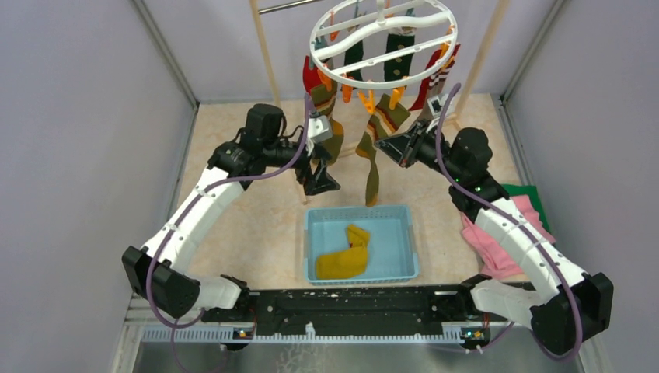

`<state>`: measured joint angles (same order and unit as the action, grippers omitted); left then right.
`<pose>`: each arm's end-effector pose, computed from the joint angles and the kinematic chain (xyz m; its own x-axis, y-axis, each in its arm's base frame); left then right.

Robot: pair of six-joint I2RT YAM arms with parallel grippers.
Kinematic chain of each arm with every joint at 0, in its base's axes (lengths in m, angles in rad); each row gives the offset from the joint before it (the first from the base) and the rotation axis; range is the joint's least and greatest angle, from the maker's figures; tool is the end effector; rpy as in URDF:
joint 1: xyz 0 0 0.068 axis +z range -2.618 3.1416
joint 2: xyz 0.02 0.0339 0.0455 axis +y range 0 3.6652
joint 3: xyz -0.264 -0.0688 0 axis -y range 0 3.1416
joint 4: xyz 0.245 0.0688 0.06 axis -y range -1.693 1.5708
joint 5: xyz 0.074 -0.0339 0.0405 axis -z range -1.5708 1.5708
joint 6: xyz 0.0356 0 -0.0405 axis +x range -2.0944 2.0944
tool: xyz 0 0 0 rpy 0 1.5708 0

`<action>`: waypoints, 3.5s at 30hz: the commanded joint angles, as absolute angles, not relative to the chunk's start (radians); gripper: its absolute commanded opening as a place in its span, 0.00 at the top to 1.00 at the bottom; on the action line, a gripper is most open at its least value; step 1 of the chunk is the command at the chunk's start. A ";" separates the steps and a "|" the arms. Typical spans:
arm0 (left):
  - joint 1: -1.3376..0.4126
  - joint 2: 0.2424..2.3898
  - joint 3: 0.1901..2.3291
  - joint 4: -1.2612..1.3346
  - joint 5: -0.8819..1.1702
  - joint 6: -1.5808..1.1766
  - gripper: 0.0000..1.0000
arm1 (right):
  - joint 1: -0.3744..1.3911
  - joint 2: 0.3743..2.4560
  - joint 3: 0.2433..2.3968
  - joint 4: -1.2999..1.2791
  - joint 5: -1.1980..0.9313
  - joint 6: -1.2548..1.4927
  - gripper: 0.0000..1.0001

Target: Remove the socks clipped to the hanger

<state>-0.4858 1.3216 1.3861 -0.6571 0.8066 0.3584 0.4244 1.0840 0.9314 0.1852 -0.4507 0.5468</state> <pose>0.2332 -0.1522 0.3899 -0.1634 0.3608 -0.9182 0.9717 0.2197 -0.0866 0.2249 0.1186 0.3723 -0.3736 0.3448 -0.8611 -0.6709 0.5406 0.5076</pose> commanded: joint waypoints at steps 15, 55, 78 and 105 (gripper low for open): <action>-0.479 1.472 1.541 -0.501 0.922 0.291 0.02 | 0.551 1.139 1.067 0.255 -0.654 0.692 1.00; -0.468 1.352 1.401 -0.469 0.918 0.245 1.00 | 0.562 1.401 1.548 -0.072 -0.278 0.416 0.19; -0.472 1.335 1.382 -0.466 0.894 0.234 1.00 | 0.660 1.330 1.306 0.300 0.036 0.428 0.30; -0.483 1.331 1.281 -0.497 0.811 0.294 1.00 | 0.679 1.364 1.337 0.407 0.002 0.467 0.93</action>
<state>-0.4770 1.3575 1.3109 -0.4698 0.8192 0.2584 0.6827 1.3911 1.3010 0.3061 0.0017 0.4572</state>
